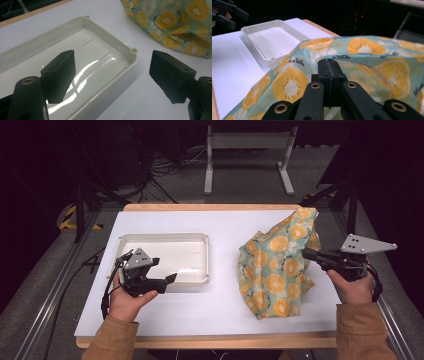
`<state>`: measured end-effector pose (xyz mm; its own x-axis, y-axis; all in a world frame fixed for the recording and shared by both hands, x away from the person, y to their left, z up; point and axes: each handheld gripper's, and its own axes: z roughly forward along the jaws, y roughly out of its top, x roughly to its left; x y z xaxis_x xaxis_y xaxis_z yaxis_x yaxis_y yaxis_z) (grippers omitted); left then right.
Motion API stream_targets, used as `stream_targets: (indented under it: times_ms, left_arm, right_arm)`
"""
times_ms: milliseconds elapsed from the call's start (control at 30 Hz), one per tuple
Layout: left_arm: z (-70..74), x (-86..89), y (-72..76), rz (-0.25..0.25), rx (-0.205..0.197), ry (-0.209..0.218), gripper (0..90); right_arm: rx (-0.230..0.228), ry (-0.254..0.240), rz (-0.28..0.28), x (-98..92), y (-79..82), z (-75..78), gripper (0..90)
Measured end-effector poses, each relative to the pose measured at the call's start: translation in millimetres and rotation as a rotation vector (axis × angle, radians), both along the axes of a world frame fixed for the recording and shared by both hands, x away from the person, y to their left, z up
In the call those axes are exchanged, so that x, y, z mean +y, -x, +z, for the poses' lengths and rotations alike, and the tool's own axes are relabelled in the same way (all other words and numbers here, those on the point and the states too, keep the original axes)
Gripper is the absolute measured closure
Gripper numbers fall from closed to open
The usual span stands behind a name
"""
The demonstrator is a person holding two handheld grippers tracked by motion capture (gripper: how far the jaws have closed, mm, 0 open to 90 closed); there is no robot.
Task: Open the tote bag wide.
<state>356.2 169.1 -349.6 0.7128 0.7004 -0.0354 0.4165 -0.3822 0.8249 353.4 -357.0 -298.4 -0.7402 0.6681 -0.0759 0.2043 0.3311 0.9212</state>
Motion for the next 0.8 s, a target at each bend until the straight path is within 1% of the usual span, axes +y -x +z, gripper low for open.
stream_targets:
  times_ms: [233,267,400,533,667,733,800]
  left_arm:
    - [4.3,-7.1,0.5,-0.027,-0.004,0.006,21.7]
    - [4.3,-7.1,0.5,-0.027,-0.004,0.006,21.8]
    - [7.9,-10.5,0.7,-0.038,-0.009,0.020,21.8]
    - [12.3,-16.5,1.1,-0.052,-0.013,0.021,21.8]
    - [17.7,-23.6,0.7,-0.069,-0.022,0.023,21.8]
    - [19.3,-26.3,0.7,-0.077,-0.023,0.024,21.8]
    - [23.3,-32.9,0.3,-0.091,-0.030,0.022,21.8]
  right_arm:
    - [-0.051,0.024,0.032,14.6,2.9,27.1,90.0]
    - [-0.051,0.024,0.032,14.6,2.9,27.1,90.0]
    - [-0.072,0.034,0.045,23.2,4.6,36.7,90.0]
    - [-0.087,0.044,0.063,31.8,4.2,45.6,90.0]
    - [-0.095,0.056,0.079,40.0,2.2,53.1,90.0]
    - [-0.096,0.057,0.082,41.4,1.7,54.1,90.0]
    - [-0.096,0.063,0.090,47.6,-0.7,57.8,90.0]
